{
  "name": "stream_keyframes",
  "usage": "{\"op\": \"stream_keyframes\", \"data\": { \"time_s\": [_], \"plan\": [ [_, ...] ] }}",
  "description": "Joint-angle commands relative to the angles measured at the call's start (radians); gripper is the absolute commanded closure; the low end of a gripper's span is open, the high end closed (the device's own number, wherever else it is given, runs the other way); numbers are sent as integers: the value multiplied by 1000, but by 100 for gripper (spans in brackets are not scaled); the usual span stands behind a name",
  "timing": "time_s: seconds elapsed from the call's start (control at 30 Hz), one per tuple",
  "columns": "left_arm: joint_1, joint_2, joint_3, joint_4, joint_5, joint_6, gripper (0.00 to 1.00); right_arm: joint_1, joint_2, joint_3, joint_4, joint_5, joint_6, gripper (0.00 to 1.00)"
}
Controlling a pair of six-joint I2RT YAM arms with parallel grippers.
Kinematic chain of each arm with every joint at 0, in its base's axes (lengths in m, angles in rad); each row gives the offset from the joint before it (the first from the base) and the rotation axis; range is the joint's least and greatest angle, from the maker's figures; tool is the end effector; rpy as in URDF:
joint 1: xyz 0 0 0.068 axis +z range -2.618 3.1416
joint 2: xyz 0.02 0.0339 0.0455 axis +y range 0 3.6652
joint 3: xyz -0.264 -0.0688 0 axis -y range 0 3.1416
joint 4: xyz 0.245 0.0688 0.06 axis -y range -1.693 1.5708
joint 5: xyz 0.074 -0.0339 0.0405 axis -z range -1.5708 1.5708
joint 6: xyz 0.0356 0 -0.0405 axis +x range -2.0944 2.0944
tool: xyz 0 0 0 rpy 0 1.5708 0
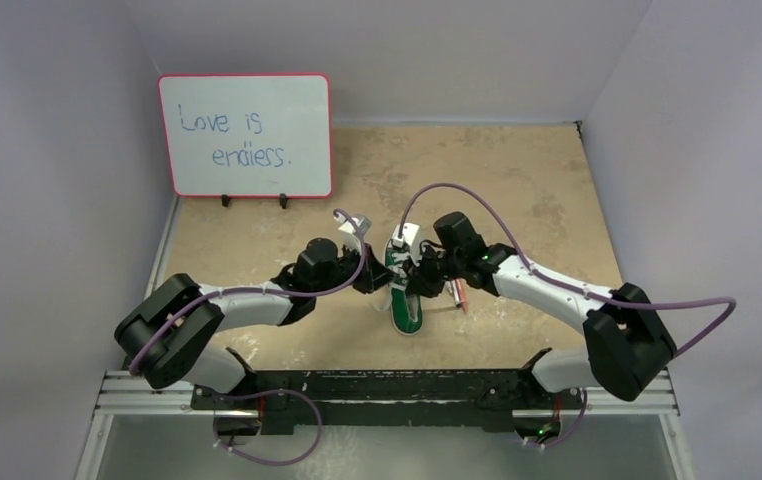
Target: Tie the shoes
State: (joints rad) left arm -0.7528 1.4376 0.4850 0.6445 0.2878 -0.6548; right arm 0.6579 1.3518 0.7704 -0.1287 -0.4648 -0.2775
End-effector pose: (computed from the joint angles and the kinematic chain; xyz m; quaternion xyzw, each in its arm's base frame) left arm 0.1966 -0.1980 0.1775 0.1237 0.7938 -0.4663 0.3704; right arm 0.2123 0.1842 0.2178 -0.4845 0.7461 0.2823 0.3591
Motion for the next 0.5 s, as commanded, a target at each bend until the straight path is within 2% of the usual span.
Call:
{"op": "stream_keyframes", "data": {
  "time_s": [0.0, 0.1, 0.27, 0.3, 0.47],
  "plan": [
    [11, -16, 8, 116, 21, -52, 100, -4, 15, 34, 31, -33, -2, 75],
    [13, -18, 7, 123, 25, -58, 100, -4, 15, 34, 31, -28, 5, 73],
    [18, -17, 0, 166, 34, -75, 100, -3, -4, 31, 24, 2, 67, 98],
    [18, -16, -1, 178, 40, -79, 100, -3, -13, 32, 20, -2, 89, 100],
    [18, -13, -5, 222, 62, -86, 100, -8, -60, 30, -62, 37, 334, 100]
  ]
}}
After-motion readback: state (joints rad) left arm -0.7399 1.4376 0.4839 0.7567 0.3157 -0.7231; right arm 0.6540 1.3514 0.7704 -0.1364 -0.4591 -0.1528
